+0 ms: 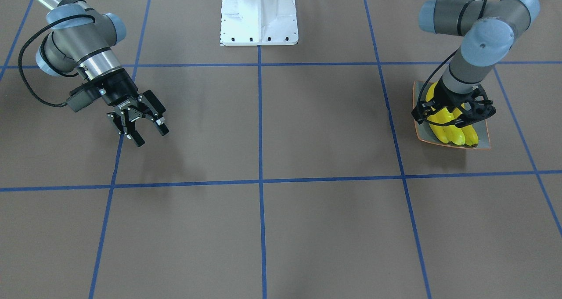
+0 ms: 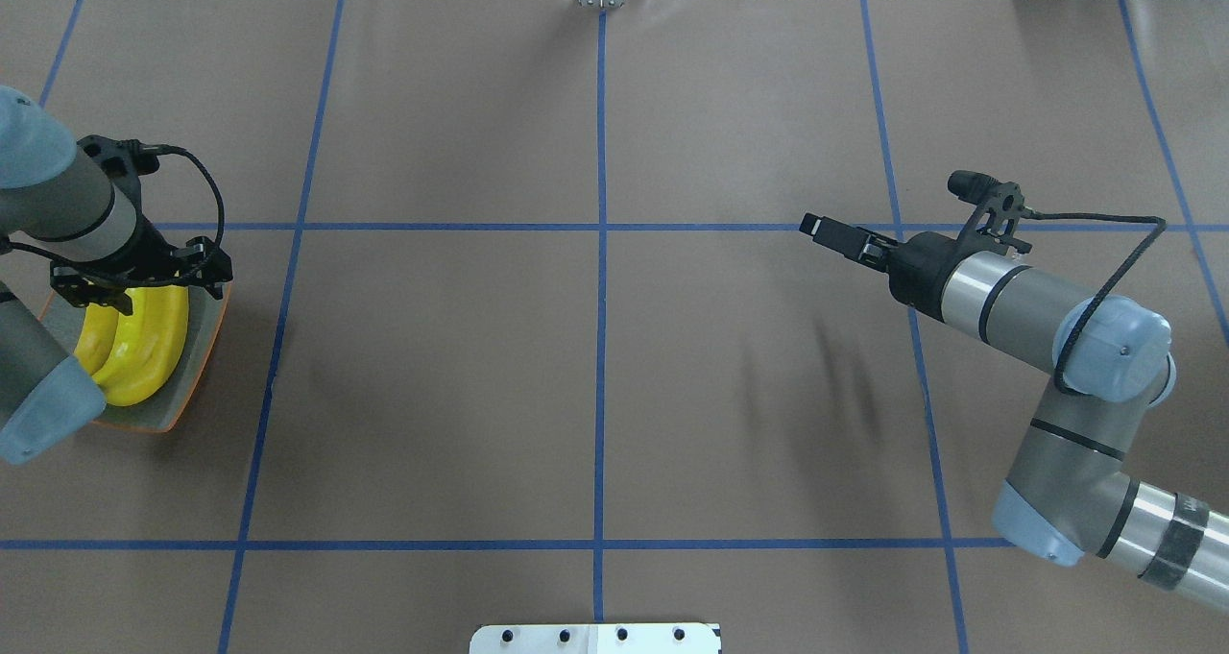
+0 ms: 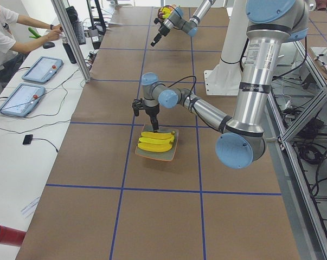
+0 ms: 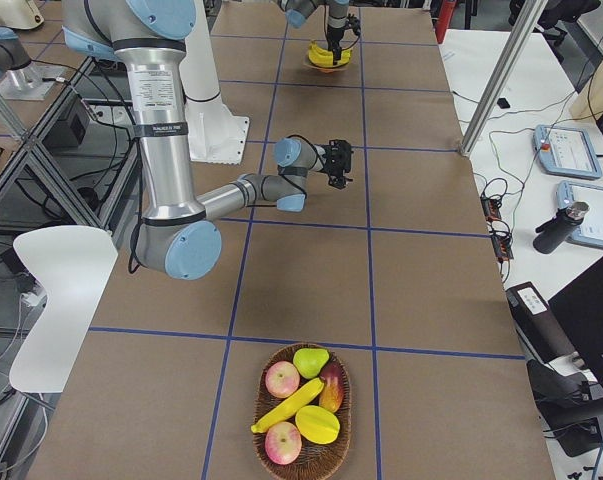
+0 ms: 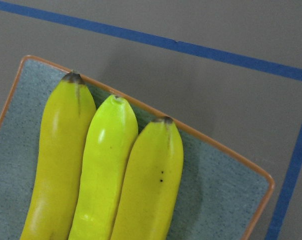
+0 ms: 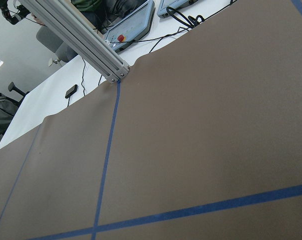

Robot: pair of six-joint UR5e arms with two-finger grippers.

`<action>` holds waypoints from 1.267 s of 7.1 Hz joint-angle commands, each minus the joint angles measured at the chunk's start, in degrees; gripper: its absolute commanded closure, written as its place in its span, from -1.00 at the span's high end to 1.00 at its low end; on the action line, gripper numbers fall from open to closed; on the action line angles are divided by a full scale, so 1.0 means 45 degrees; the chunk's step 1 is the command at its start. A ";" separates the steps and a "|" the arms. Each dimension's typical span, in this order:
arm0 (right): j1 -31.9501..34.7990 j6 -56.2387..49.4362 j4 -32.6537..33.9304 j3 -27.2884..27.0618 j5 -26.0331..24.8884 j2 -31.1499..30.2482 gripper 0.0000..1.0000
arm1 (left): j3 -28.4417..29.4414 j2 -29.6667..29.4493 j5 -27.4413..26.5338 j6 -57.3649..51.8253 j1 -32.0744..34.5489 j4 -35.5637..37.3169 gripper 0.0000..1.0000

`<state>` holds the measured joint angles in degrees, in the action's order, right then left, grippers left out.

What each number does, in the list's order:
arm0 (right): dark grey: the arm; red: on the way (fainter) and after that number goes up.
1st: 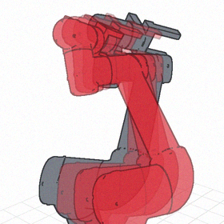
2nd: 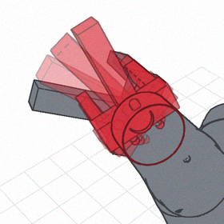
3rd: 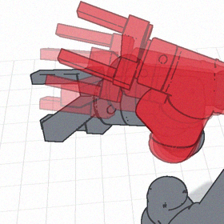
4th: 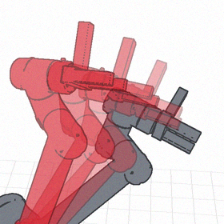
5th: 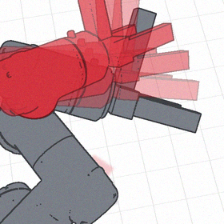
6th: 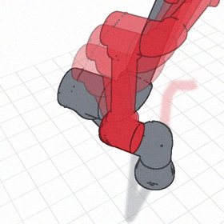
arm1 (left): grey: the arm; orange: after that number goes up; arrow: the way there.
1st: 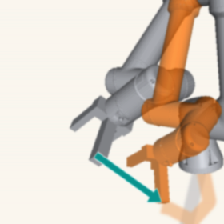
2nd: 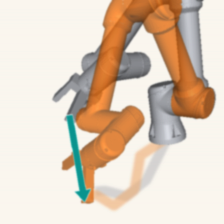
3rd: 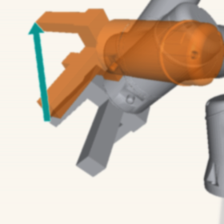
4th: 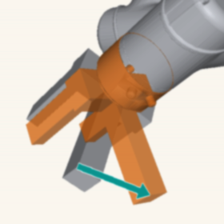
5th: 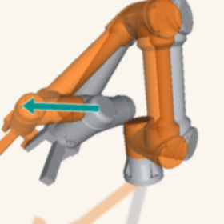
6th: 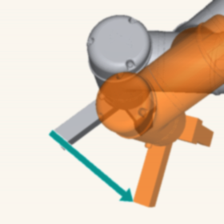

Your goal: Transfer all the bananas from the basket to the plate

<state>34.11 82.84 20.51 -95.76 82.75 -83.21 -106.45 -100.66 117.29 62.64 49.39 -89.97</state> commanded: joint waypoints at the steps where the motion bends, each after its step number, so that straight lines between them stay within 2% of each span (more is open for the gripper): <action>1: 0.1222 -0.1037 0.0033 0.0088 0.1311 -0.0800 1.00 | -0.0153 -0.1084 0.0067 0.0044 0.0176 -0.0045 1.00; 4: 0.4770 -0.4394 0.0287 0.1255 0.4684 -0.2111 1.00 | -0.0174 -0.1752 0.0107 0.0201 0.0079 -0.0589 1.00; 6: 0.8165 -0.7492 0.0306 0.2717 0.7843 -0.2231 1.00 | -0.0077 -0.1908 0.0107 0.0549 0.0040 -0.0864 1.00; 7: 0.9400 -0.8824 0.0306 0.3557 0.9369 -0.2386 1.00 | 0.0021 -0.2006 0.0107 0.0862 -0.0018 -0.1059 1.00; 9: 1.0987 -1.1520 0.0365 0.4071 1.0589 -0.3495 1.00 | 0.0099 -0.2007 0.0107 0.0884 -0.0058 -0.1080 1.00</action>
<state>78.55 38.71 22.01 -79.25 126.15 -96.09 -106.33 -109.61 117.77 66.37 49.23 -94.63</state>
